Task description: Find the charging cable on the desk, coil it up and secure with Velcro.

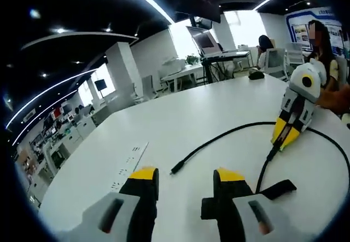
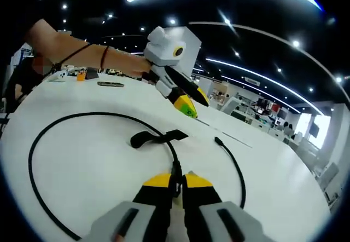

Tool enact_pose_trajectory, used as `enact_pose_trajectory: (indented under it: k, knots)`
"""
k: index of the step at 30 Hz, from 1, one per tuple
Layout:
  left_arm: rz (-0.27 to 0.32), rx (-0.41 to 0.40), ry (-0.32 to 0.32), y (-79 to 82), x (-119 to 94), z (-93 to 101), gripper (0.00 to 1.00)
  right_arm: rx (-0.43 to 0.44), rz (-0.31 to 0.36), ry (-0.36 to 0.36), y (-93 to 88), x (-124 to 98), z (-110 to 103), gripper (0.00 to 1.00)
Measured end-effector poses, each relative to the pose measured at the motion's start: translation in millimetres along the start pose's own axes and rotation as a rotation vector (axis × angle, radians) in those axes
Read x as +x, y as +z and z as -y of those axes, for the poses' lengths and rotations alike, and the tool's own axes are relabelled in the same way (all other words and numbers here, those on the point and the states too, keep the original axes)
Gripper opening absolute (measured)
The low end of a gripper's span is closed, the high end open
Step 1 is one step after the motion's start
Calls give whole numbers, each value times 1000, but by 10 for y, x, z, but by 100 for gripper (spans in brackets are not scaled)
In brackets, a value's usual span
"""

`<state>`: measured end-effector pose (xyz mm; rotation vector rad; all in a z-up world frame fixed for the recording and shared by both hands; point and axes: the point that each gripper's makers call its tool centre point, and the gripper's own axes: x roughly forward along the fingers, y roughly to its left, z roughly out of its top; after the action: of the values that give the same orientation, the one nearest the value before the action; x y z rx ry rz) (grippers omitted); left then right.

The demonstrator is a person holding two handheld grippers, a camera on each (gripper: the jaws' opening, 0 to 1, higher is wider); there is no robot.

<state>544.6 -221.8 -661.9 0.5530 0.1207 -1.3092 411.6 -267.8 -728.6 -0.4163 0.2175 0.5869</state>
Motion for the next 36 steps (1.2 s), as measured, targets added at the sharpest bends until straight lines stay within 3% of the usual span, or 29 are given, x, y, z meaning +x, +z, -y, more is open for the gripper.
enact_pose_trajectory:
  k: [8, 11, 19, 36]
  knots:
    - [-43, -9, -62, -33, 229, 111, 40, -3, 0, 4, -3, 2, -25, 9]
    - [-91, -4, -89, -111, 381, 68, 39, -8, -4, 2, -11, 6, -42, 9]
    - [-151, -30, -118, -233, 558, 8, 38, -2, 0, 2, -9, 6, -58, 9]
    - [-205, -77, -170, -371, 811, -38, 36, 2, 6, 4, -18, 9, -54, 9]
